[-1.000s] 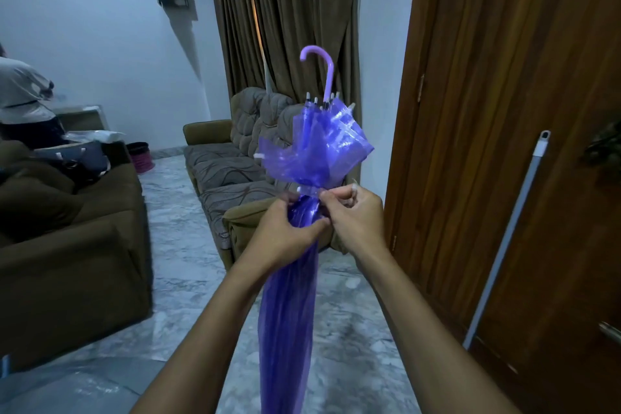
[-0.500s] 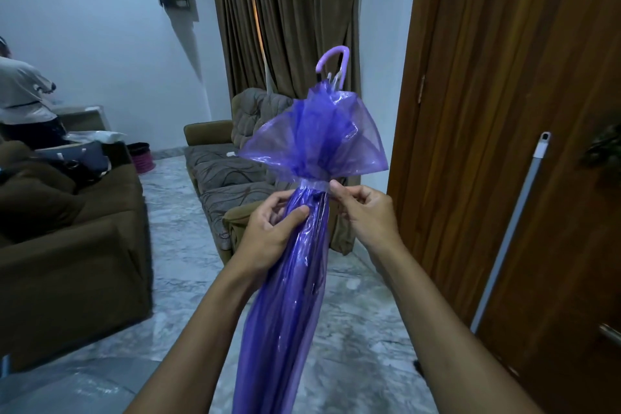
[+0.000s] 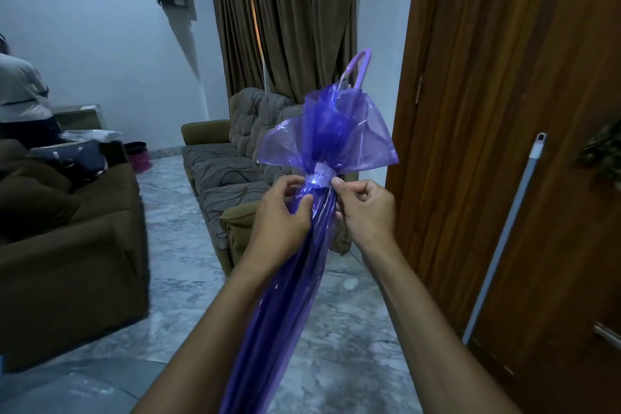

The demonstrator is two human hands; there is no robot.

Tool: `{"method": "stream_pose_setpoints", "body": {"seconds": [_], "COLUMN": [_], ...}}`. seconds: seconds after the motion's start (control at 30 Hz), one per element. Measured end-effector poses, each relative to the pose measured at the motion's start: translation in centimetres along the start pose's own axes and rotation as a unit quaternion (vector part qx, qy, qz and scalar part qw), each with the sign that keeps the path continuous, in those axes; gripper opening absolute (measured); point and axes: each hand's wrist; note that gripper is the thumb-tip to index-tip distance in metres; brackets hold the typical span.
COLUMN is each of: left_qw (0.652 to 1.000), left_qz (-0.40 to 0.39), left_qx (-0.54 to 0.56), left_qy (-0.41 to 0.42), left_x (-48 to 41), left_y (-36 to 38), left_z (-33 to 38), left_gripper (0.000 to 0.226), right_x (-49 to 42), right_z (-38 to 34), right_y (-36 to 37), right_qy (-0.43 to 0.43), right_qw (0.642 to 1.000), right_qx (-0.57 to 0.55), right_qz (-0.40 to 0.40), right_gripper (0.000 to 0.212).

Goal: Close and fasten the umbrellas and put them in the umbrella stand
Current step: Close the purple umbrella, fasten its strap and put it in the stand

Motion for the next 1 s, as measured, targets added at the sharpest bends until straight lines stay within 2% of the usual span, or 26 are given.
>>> {"method": "stream_pose_setpoints", "body": {"seconds": [0.13,0.23,0.3,0.43,0.53,0.7,0.77,0.83,1.0], "left_qw": [0.998,0.993,0.994,0.987,0.972,0.942,0.936,0.935,0.928], "left_qz": [-0.062,-0.11,-0.1,-0.077,-0.073,-0.081,-0.086,-0.093,-0.112], "left_qx": [0.011,-0.006,0.016,0.139,0.212,0.303,0.315,0.315,0.32], "left_qy": [0.02,0.03,0.033,-0.033,-0.068,-0.122,-0.127,-0.133,-0.152], "left_x": [0.6,0.8,0.6,0.2,0.2,0.7,0.8,0.8,1.0], "left_y": [0.2,0.0,-0.1,-0.4,-0.4,-0.2,-0.3,-0.4,-0.5], "left_z": [0.9,0.2,-0.3,-1.1,-1.4,-1.8,-2.1,-2.3,-2.7], "left_gripper": [0.037,0.039,0.038,0.038,0.037,0.034,0.034,0.035,0.035], "right_x": [0.4,0.6,0.5,0.5,0.3,0.3,0.4,0.5,0.7], "right_z": [-0.6,-1.3,-1.6,-2.0,-2.1,-1.2,-0.8,-0.5,-0.1], "right_y": [-0.2,-0.5,-0.7,-1.0,-1.1,-0.5,-0.5,-0.6,-0.8], "right_qy": [-0.063,-0.09,-0.067,-0.041,-0.066,-0.046,-0.059,-0.068,-0.045], "right_qw": [0.997,0.991,0.993,0.99,0.989,0.994,0.994,0.992,0.995], "right_qx": [0.05,0.09,0.066,-0.009,0.021,0.034,0.057,0.082,0.06], "right_qz": [0.013,-0.029,-0.077,-0.137,-0.13,-0.093,-0.074,-0.064,-0.068], "right_gripper": [0.017,0.016,0.01,0.004,0.007,0.006,0.003,0.01,0.006]}}
Point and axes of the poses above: each hand's wrist, its own x-axis away from the middle knuckle, its own y-axis out of the palm, z = x × y, and after that the axes turned 5 degrees about z, right-handed
